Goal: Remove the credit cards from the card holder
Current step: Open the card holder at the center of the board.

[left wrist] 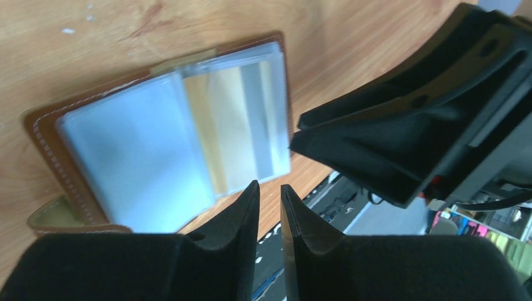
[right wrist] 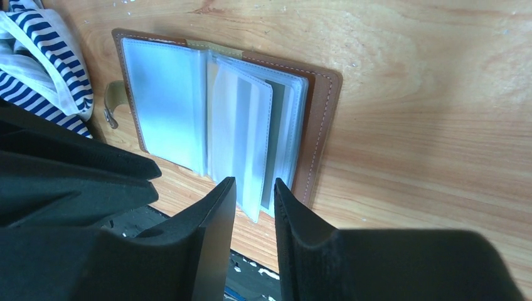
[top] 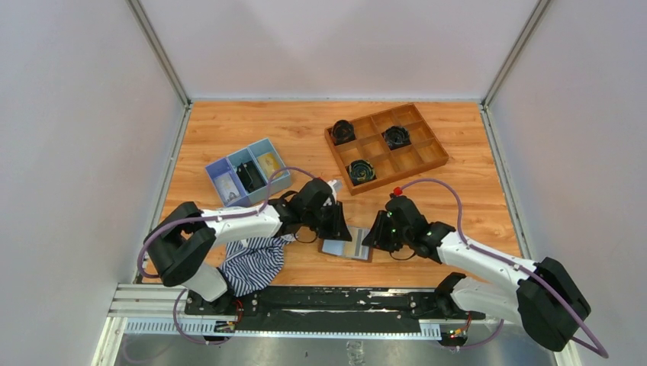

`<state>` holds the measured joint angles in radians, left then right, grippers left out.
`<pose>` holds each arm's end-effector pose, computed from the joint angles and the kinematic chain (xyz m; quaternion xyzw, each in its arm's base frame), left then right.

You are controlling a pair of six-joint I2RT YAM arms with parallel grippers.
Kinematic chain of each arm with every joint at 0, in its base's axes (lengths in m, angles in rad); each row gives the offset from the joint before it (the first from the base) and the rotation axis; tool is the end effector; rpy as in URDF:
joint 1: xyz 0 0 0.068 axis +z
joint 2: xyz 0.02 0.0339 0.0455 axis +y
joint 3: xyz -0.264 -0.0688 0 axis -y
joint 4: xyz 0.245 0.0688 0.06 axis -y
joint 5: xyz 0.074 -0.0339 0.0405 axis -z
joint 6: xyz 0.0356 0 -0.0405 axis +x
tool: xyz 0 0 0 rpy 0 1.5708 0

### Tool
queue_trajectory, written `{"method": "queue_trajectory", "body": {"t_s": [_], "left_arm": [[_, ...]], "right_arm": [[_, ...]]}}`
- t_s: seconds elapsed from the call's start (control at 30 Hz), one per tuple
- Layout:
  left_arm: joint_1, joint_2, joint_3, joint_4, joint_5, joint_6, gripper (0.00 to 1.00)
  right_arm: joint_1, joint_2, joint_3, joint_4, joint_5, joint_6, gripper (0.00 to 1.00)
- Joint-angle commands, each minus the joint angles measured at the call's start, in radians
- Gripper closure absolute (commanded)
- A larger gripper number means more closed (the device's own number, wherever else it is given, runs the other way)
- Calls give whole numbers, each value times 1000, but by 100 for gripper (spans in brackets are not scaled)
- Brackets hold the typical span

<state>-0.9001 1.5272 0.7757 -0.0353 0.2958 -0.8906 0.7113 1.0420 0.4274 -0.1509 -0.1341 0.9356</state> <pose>0.1813 -0.2452 0.1773 0.0606 0.9138 -0.3800 0.1300 0.1487 0.1344 0.1735 0.0766 0.9151 0.3287 0.2205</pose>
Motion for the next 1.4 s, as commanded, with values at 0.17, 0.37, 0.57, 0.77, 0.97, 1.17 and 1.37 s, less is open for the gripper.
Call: {"method": "queue_trajectory", "body": {"t_s": [0.17,0.37,0.57,0.77,0.97,1.17,1.37], "left_arm": [[-17,80,56,44,38,-9,76],[-17,132,43,67,19,-23,81],[-5,142,5,67,-4,-20,82],[-5,122,-17,66,-23,-18,82],[-1,130,-17,66,-24,-14,81],[4,129,-16,66,-29,-12,78],[7,125,-23,65,-39,-7,70]], "right_arm": [[-11,16,40,13,-14,9,75],[-11,66,57,48,-54,3,82],[-10,112,47,55,-44,16,85],[-12,131,13,31,-6,35,85],[-10,163,4,35,-4,32,85],[-11,176,-5,35,-1,35,79],[-11,177,-9,36,5,37,72]]}}
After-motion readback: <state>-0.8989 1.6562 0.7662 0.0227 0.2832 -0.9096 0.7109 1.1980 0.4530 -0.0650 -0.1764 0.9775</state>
